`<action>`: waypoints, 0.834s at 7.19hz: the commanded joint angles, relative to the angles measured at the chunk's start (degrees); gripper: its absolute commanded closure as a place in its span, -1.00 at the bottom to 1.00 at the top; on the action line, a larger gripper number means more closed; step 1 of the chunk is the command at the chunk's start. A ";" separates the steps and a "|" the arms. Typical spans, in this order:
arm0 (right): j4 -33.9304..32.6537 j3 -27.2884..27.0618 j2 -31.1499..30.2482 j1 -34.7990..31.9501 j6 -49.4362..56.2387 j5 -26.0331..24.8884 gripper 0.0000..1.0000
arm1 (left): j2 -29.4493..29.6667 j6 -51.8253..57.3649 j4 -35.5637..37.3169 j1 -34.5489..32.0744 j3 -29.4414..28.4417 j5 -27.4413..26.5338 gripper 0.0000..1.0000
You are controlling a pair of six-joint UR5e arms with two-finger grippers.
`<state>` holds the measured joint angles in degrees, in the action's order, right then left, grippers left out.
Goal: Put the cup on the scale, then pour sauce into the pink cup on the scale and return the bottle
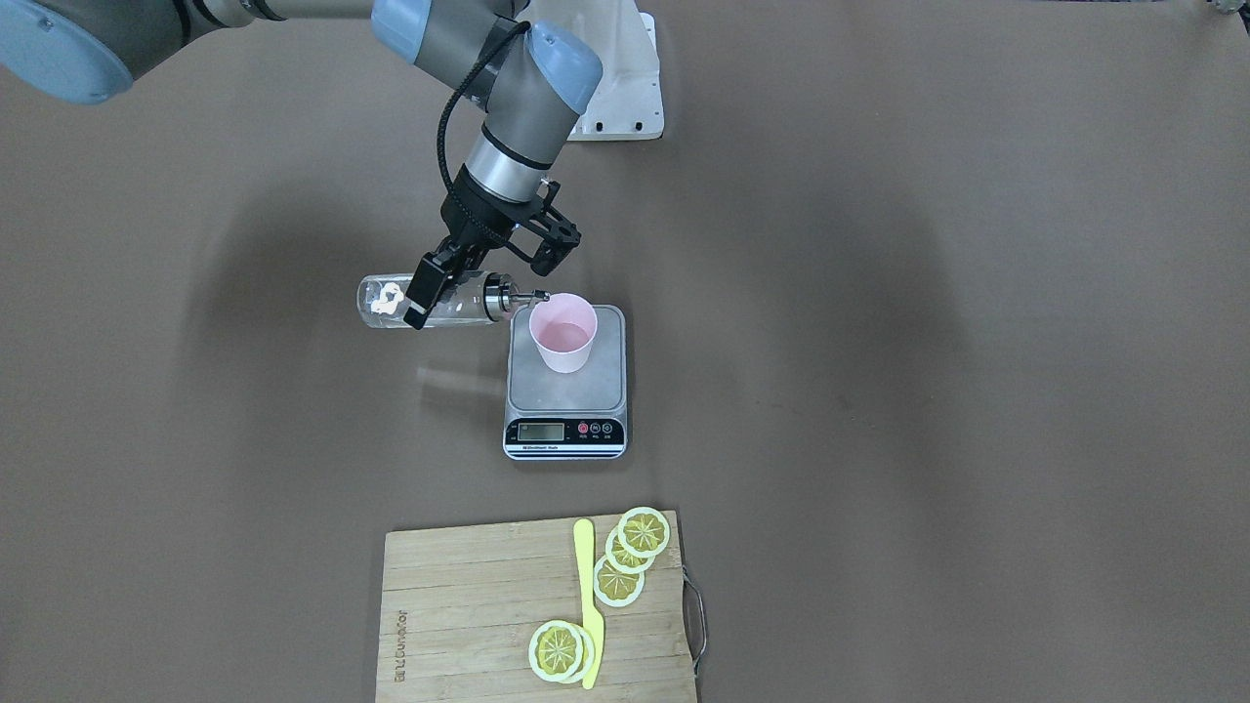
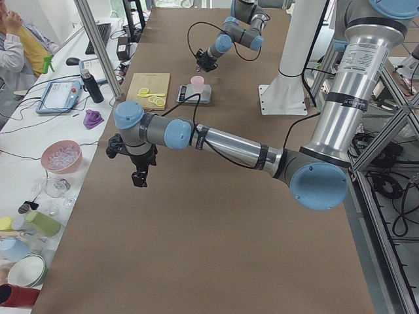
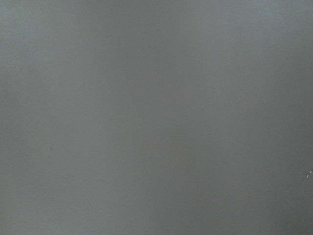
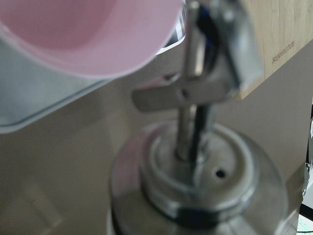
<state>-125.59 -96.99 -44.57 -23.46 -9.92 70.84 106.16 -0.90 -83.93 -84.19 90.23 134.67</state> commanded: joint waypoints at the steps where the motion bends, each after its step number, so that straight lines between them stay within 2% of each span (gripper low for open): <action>1: -4.73 -0.04 1.32 -0.09 2.96 -1.23 1.00 | -0.52 0.02 0.00 -0.01 0.12 0.07 -0.95; 3: -7.65 0.49 2.91 -0.09 5.07 -2.80 1.00 | -0.61 0.02 0.00 -0.01 0.12 -0.02 -0.95; 6: -7.91 3.47 3.96 -0.44 6.05 -4.04 1.00 | -0.70 0.02 -0.09 -0.01 0.12 -0.02 -0.95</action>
<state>-133.21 -94.86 -41.29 -23.78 -4.46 67.21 105.48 -0.88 -84.01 -84.20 90.35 134.65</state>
